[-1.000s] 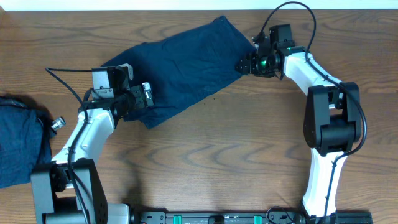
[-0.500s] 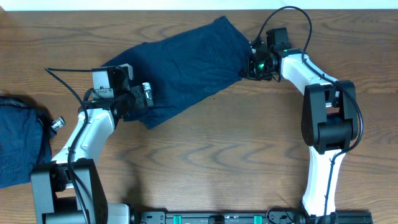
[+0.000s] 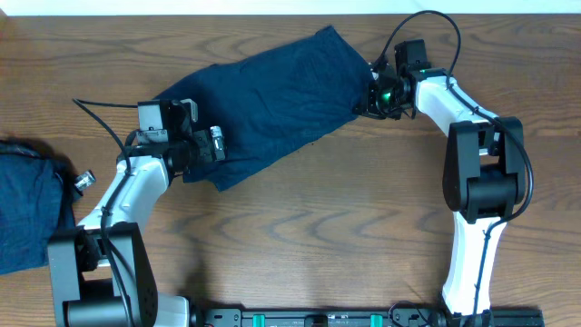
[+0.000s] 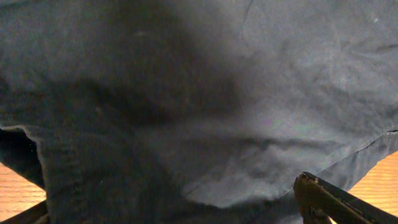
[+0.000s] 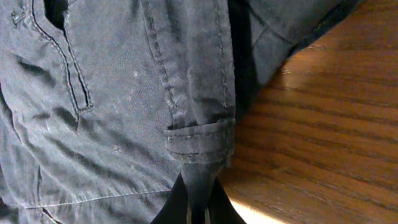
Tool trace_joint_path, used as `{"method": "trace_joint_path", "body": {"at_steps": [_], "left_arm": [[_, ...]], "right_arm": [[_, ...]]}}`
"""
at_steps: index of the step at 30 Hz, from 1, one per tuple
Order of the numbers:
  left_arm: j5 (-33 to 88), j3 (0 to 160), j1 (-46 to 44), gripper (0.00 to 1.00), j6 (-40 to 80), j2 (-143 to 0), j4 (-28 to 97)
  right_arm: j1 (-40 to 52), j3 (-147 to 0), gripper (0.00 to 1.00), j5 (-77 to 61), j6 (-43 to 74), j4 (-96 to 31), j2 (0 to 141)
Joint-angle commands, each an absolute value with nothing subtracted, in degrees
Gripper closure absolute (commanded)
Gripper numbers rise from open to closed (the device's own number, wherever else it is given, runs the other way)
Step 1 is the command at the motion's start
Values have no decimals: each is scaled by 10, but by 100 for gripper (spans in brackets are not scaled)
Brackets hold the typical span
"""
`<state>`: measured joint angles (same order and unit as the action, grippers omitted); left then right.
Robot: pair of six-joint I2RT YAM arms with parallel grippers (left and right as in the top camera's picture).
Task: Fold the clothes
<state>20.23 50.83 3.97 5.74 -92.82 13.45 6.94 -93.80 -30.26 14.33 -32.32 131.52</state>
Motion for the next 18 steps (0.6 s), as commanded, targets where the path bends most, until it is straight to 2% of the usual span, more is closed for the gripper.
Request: {"method": "trace_joint_path", "body": {"at_steps": [1,7,18], "left_arm": [[206,515,40,2,46,-932,135],[200,515,39,2,45,-933,169],[203,514,39,2,55,-932,310]], "right_arm": [[63,-941,99,-264,141,-330,1343],[63,-941,99,-264,141,-330,1341],[63,-941,99,-266,131,-345,1341]]}}
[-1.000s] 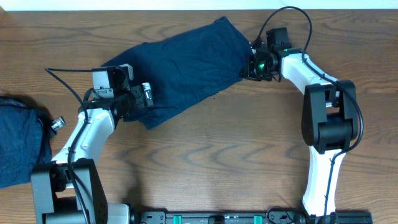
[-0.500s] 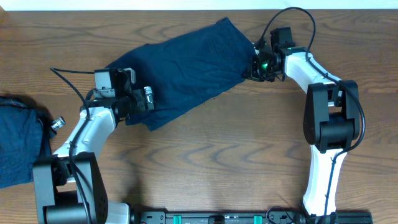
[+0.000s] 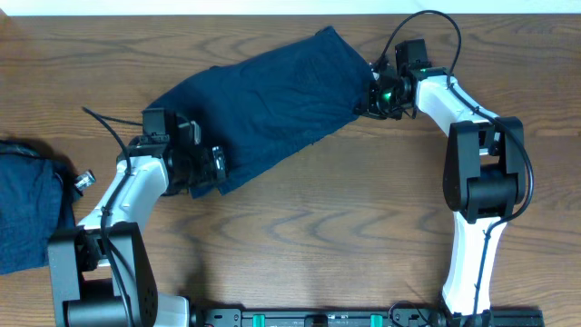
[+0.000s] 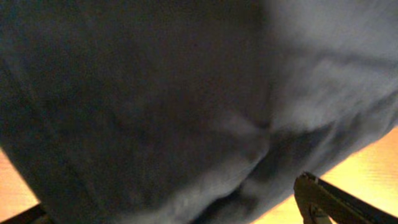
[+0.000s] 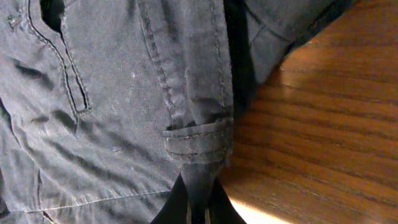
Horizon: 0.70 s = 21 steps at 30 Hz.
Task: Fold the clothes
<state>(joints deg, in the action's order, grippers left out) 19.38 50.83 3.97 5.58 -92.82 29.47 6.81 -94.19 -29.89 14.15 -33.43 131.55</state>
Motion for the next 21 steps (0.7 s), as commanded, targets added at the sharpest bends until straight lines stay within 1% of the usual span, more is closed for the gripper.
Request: {"method": "trace_joint_path", "body": {"at_steps": [1,9,16,19,20,21], "left_arm": [[225,514,39,2,62,-932,322],[287,514,39,2,63,-932,367],[291,514,39,2,66,-932,342],[291,514,39,2,97,-932,324],[290,514,39,1,99,-932,323],[289,514,39,29,100,-932,321]], "right_arm": [[63,-941,99,-266,130,-345,1341],[63,-941,99,-281,126,-347,1341],[63,-941,99,-281,126,-349,1341],[63,-941,99,-281,125,-354,1341],[63,-941,99,-281,123,-355,1341],[63,-941,99,-281,119,-356,1341]]}}
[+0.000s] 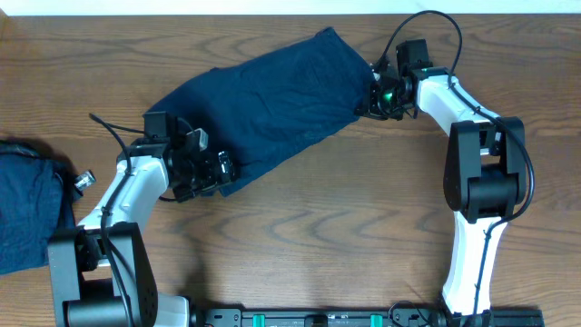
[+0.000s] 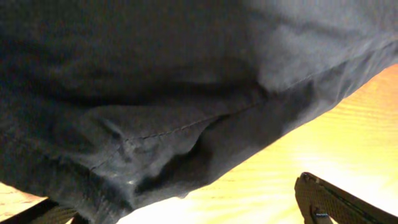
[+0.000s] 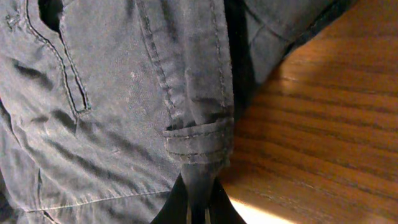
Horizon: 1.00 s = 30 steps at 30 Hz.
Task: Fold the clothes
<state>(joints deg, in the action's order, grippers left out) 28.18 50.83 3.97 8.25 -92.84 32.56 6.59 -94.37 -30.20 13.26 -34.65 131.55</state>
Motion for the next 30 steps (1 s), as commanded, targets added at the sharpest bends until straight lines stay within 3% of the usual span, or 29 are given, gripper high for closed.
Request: {"method": "trace_joint_path", "body": {"at_steps": [1,2,3,9,17,30], "left_arm": [[289,514,39,62,100,-932,320],[289,514,39,92,100,-932,320],[289,514,39,94,100,-932,320],[286,514,39,94,108,-932,320],[185,514,39,94,183,-932,307],[157,573,39,94,183,-879,328]], "right_arm": [[63,-941,99,-281,117,-356,1341],[63,-941,99,-281,115,-356,1341],[63,-941,99,-279,115,-355,1341],[63,-941,98,-268,106,-353,1341],[63,-941,99,-243,104,-351,1322],[55,-988,99,-203,86,-424,1197]]}}
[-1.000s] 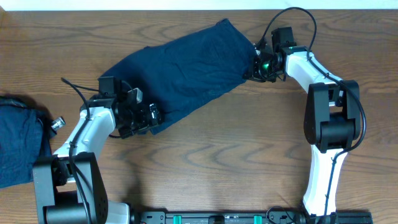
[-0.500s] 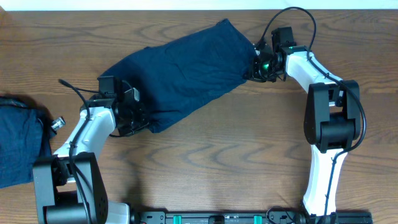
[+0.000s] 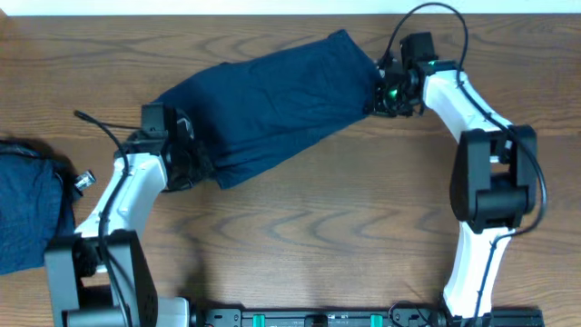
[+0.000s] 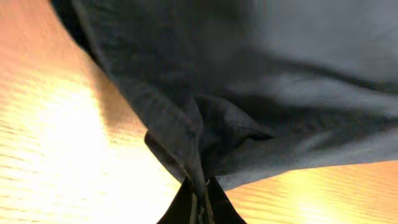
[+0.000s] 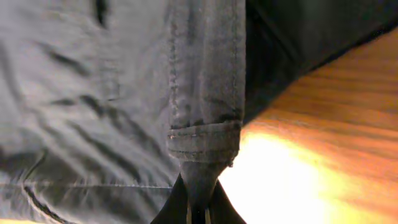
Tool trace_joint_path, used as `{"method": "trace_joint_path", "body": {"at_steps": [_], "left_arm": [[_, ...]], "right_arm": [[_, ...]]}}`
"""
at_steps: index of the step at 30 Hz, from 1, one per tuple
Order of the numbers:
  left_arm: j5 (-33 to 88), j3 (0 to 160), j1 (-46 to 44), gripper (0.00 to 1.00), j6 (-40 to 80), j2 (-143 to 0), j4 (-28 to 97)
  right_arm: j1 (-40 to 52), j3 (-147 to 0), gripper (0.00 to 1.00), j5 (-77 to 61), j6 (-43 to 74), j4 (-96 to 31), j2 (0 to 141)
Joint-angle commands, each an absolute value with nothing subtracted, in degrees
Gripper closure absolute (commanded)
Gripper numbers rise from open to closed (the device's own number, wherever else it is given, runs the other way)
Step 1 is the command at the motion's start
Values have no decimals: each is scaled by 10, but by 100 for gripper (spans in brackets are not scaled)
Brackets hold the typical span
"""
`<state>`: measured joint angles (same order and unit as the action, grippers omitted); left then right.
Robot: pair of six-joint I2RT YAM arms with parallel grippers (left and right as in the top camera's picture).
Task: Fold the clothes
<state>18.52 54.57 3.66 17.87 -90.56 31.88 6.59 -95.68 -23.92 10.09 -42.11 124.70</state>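
Note:
Dark navy trousers (image 3: 272, 95) lie slantwise across the back of the wooden table (image 3: 345, 227), stretched from lower left to upper right. My left gripper (image 3: 186, 163) is shut on the garment's lower left edge; in the left wrist view the cloth (image 4: 249, 93) is pinched into a fold between the closed tips (image 4: 199, 208). At the upper right my right gripper (image 3: 381, 91) is shut on the waistband; the right wrist view has a belt loop (image 5: 204, 142) just above the closed tips (image 5: 199, 211).
A second dark blue garment (image 3: 27, 213) is heaped at the table's left edge, with a small metal object (image 3: 83, 180) beside it. The table's back edge runs just behind the trousers.
My left gripper was open over the trousers' lower edge; now it is shut on the left edge, further left and back. The right gripper and its end of the trousers have shifted slightly right and back.
My left gripper stood open on the trousers' lower left part, then lay further along the lower edge, still open with cloth under it. The right gripper stayed shut on the waistband throughout. Now both grippers hold the trousers, stretched between them.

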Motion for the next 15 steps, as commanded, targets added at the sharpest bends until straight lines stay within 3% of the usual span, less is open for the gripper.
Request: {"method": "trace_joint_path", "body": {"at_steps": [1,15], "left_arm": [[157,579,39,94,183,-873,334],[134,668,39,94,183,-781,393]], "right_arm": [[55,-992,99,-202,84,-430,1191],[47,-1129,99,-147,66,-564,1176]]}}
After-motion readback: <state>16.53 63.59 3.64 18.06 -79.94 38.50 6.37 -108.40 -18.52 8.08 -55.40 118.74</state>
